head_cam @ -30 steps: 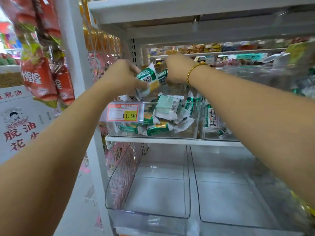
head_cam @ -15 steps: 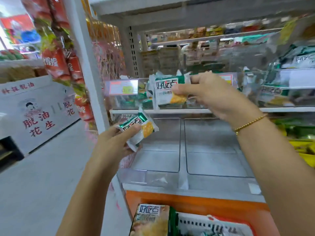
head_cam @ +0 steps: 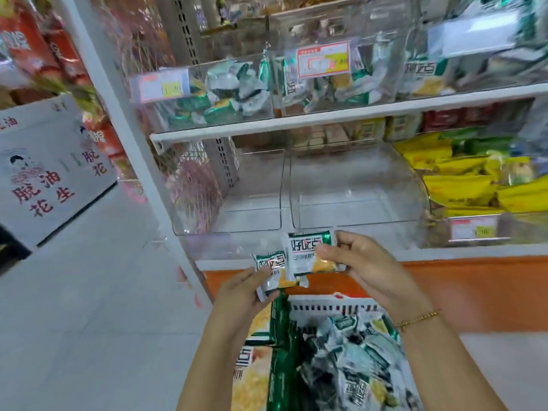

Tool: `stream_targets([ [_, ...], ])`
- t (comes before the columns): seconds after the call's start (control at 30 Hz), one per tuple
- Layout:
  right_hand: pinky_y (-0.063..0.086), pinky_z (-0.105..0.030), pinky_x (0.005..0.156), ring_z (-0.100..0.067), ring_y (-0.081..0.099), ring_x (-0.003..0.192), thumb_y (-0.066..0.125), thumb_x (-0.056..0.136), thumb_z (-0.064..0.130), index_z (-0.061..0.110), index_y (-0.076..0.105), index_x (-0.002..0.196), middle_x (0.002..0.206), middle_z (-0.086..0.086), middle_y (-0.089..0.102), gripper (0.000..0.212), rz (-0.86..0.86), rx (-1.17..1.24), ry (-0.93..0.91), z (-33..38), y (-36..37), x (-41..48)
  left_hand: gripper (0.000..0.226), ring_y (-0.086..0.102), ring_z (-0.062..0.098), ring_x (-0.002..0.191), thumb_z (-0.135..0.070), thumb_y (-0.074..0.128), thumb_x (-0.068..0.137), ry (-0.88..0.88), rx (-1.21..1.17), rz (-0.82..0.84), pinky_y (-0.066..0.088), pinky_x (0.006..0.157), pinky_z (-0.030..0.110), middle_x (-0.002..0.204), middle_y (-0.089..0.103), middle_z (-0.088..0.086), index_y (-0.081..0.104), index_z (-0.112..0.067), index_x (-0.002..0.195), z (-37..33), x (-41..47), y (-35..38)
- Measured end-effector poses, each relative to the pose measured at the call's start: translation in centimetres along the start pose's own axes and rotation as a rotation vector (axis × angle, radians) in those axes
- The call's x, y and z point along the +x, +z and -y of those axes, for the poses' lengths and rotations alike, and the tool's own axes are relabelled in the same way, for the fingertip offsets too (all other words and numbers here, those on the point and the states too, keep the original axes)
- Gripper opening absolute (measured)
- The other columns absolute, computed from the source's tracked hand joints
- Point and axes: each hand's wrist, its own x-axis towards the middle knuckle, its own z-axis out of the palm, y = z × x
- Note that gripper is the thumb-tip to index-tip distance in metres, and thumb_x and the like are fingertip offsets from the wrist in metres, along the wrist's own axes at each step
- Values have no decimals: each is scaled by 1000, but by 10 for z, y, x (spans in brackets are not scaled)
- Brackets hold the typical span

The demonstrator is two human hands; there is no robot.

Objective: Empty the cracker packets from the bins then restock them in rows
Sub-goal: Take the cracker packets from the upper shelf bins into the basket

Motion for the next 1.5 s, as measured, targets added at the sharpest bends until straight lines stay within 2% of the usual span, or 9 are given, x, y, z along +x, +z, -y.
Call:
stream_targets([
  [0.43,51,-35,90,-13,66,95,77,71,29,19,57,109,104,1,68,44,-164,94,238,-69,-9,-12,29,68,21,101,-29,46,100,-140,192,213,56,82,31,104,72,9,67,-10,97,44,7,23],
  [0.57,46,-34,92,-13,53,108,79,76,27,20,52,118,124,-1,54,51,-155,60,436,-107,-23,-4,21,61,19,82,-21,52,96,119,848,27,44,70,17,84,67,2,69,-11,89,50,18,7],
  [0.63,49,-31,85,-14,52,105,80,76,30,19,46,129,132,-3,49,64,-160,-113,569,-133,-28,-4,20,60,21,100,-21,54,95,228,1080,-125,43,79,22,106,67,4,68,-14,107,54,25,-6],
  [0.7,48,-36,92,-20,50,114,79,77,28,10,37,141,139,-5,42,78,-165,-270,656,-160,-30,-5,30,57,22,110,-21,56,94,160,1114,-160,39,86,23,124,63,6,63,-11,121,58,31,-18],
  [0.83,42,-41,104,-33,47,126,78,79,21,-1,44,135,141,-19,45,68,-235,-359,665,-187,-30,1,33,59,16,88,-24,51,94,-4,1359,-12,35,73,23,102,68,3,62,-7,121,71,41,-35],
  [0.93,50,-37,75,-33,63,89,69,86,21,-3,65,94,94,-19,65,25,-225,-597,548,-167,-32,15,21,57,18,85,-21,55,93,1,1259,9,38,72,21,99,68,5,68,-11,105,65,41,-41],
  [1.17,33,-13,49,-3,41,47,71,85,28,10,57,63,48,10,45,31,-264,-701,-199,19,-12,36,37,47,1,52,-34,59,91,665,989,-228,28,48,13,53,52,-6,53,-13,60,-85,34,7],
  [1.33,36,-13,55,-3,49,58,71,84,30,17,61,71,61,9,57,21,-297,-847,-653,160,-5,43,28,48,-3,53,-38,60,90,1047,864,-156,41,59,21,60,55,-10,57,-18,71,-206,32,42],
  [1.5,46,-20,76,-7,57,83,69,85,33,20,61,98,86,12,59,20,-451,-1094,-703,257,-36,88,34,54,19,102,-41,60,90,1188,1186,-150,38,84,29,115,57,2,59,-20,117,-278,66,67],
])
